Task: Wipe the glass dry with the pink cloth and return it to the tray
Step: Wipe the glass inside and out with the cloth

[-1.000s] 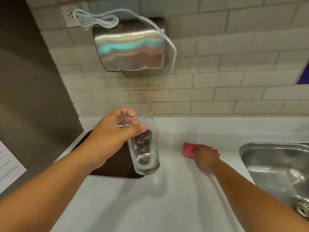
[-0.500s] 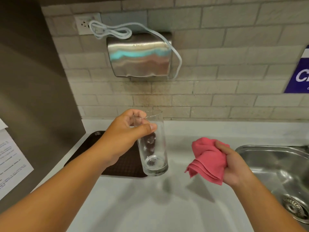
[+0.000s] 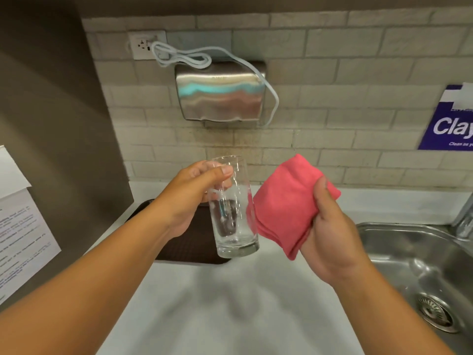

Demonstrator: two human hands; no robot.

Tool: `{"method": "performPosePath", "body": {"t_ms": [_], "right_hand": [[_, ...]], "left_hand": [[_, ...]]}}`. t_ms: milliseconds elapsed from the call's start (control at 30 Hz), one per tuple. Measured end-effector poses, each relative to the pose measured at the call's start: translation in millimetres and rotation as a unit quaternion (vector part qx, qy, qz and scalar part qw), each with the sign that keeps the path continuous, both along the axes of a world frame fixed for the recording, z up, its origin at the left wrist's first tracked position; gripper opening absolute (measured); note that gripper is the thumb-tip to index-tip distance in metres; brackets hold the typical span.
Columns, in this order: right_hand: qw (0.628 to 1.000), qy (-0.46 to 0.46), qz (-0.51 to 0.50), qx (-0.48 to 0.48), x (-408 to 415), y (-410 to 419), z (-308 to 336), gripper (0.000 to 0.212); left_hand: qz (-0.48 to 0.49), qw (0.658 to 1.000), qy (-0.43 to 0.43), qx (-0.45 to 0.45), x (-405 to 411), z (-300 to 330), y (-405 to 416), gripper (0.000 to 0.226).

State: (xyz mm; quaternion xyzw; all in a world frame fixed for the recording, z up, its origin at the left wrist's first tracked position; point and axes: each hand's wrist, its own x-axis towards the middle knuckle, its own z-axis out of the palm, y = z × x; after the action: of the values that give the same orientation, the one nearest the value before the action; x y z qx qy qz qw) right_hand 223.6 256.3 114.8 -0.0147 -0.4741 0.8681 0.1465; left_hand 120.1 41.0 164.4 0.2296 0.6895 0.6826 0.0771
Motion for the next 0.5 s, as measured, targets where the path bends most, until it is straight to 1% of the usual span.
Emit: {"method": "performPosePath", "body": {"t_ms": [100, 167, 233, 267, 300, 333, 367, 400, 467, 500], "right_hand": [[0.994, -0.012, -0.053, 0.098, 14, -36, 8, 0.059], [0.984, -0.02, -0.066, 0.162, 21, -60, 16, 0.056], [0.97, -0.008, -0.072, 0.234, 26, -83, 19, 0.061], [0.958, 0.002, -0.083, 0.273, 29, -94, 19, 0.057], [0.949, 0.011, -0.094, 0.301, 30, -105, 18, 0.046], [0.943, 0.024, -0.098, 0.318, 33, -119, 17, 0.037], [0.938, 0.045, -0.1, 0.329, 35, -132, 16, 0.033], [0.929, 0.072, -0.104, 0.348, 37, -143, 14, 0.036], [0.899, 0.135, -0.115, 0.4, 35, -156, 6, 0.047], [0.887, 0.151, -0.115, 0.42, 33, -159, 1, 0.052]], "left_hand": [[-0.019, 1.0, 0.0, 0.006, 1, 3, -12, 0.036], [-0.028, 1.0, 0.003, 0.005, 0, 7, -22, 0.037], [-0.031, 0.999, 0.005, 0.0, -1, 10, -31, 0.04], [-0.031, 0.999, 0.007, -0.003, -2, 10, -35, 0.043], [-0.031, 0.999, 0.009, -0.005, -2, 11, -39, 0.046], [-0.033, 0.999, 0.012, -0.006, -3, 11, -43, 0.048], [-0.037, 0.999, 0.016, -0.007, -4, 12, -46, 0.049], [-0.042, 0.999, 0.018, -0.008, -4, 12, -50, 0.049], [-0.046, 0.999, 0.021, -0.009, -4, 12, -53, 0.049], [-0.048, 0.999, 0.022, -0.006, -2, 12, -54, 0.049]]}}
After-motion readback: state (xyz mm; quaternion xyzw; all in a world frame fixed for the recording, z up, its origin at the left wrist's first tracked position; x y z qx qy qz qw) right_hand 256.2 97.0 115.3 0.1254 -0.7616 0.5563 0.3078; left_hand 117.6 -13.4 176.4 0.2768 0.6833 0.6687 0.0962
